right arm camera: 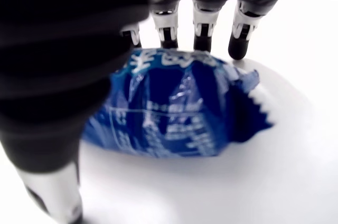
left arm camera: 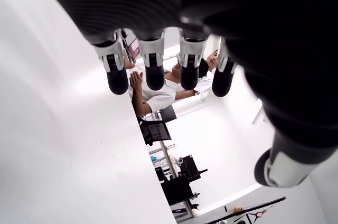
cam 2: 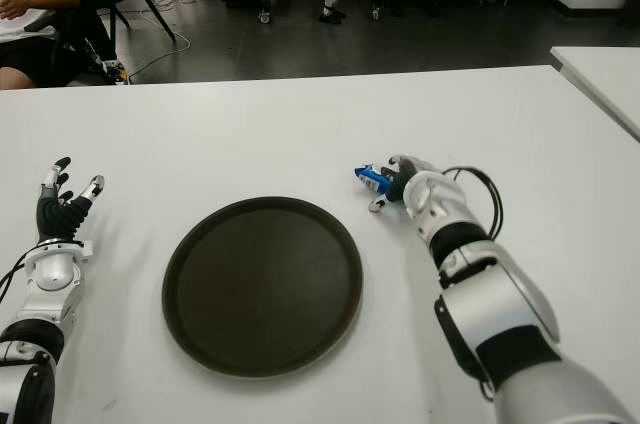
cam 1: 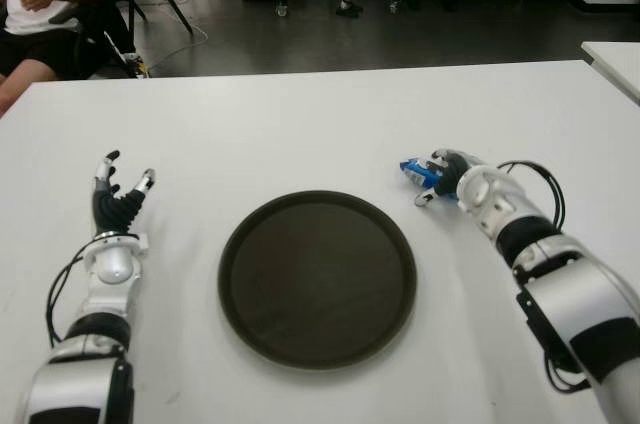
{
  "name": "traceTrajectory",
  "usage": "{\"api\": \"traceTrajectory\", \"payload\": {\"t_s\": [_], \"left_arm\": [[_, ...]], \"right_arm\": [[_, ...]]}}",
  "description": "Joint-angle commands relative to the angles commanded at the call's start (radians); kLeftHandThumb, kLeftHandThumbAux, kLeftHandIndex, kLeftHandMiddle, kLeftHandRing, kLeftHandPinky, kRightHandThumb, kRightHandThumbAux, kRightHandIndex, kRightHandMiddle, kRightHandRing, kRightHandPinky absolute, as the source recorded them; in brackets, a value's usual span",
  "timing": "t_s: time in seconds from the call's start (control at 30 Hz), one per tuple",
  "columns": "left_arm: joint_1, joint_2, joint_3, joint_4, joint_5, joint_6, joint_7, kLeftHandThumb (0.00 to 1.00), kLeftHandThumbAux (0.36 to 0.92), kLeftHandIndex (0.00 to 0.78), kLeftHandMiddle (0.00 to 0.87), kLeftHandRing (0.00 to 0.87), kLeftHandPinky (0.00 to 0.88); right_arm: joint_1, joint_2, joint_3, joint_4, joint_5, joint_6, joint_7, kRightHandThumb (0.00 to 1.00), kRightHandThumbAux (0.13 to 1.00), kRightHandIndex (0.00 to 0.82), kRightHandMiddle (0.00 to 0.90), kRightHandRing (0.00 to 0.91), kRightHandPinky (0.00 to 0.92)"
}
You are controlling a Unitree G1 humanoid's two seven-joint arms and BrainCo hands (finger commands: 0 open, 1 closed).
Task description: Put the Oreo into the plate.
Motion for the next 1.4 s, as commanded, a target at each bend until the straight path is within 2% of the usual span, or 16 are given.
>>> {"api": "traceTrajectory", "payload": {"t_s": [0.03,0.1,0.2,0.33,0.63,0.97,1.4], "left_arm": [[0.000,-0.002,0.001,-0.001,-0.001,0.000,0.004,0.000,0.615,0.000,0.000,0.000,0.000],[0.000,-0.004,0.003,-0.002,-0.003,0.002,0.008,0.000,0.622,0.000,0.000,0.000,0.000],[0.000,-0.005,0.005,-0.002,-0.004,0.004,0.009,0.000,0.633,0.000,0.000,0.000,0.000],[0.000,0.003,-0.003,-0.002,0.010,0.010,0.017,0.000,0.625,0.000,0.000,0.000,0.000],[0.001,0.006,-0.017,-0.002,0.027,0.011,0.028,0.000,0.598,0.000,0.000,0.000,0.000],[0.009,0.005,-0.020,-0.016,0.036,0.006,0.033,0.000,0.582,0.000,0.000,0.000,0.000],[0.016,-0.003,-0.019,-0.036,0.033,0.004,0.028,0.000,0.576,0.000,0.000,0.000,0.000]], "right_arm": [[0.009,0.007,-0.035,-0.004,0.027,-0.017,-0.076,0.439,0.766,0.324,0.261,0.267,0.308],[0.021,0.018,-0.083,-0.008,0.065,-0.042,-0.176,0.568,0.745,0.374,0.367,0.398,0.452],[0.026,0.025,-0.106,-0.003,0.081,-0.060,-0.227,0.661,0.728,0.413,0.528,0.554,0.607],[0.028,0.031,-0.128,0.004,0.089,-0.070,-0.279,0.700,0.718,0.432,0.656,0.641,0.693],[0.029,0.034,-0.154,0.011,0.106,-0.087,-0.291,0.714,0.713,0.440,0.779,0.779,0.783],[0.030,0.034,-0.186,0.007,0.129,-0.109,-0.287,0.714,0.714,0.441,0.799,0.792,0.786],[0.026,0.028,-0.181,0.010,0.131,-0.107,-0.276,0.712,0.714,0.441,0.798,0.795,0.787]]}}
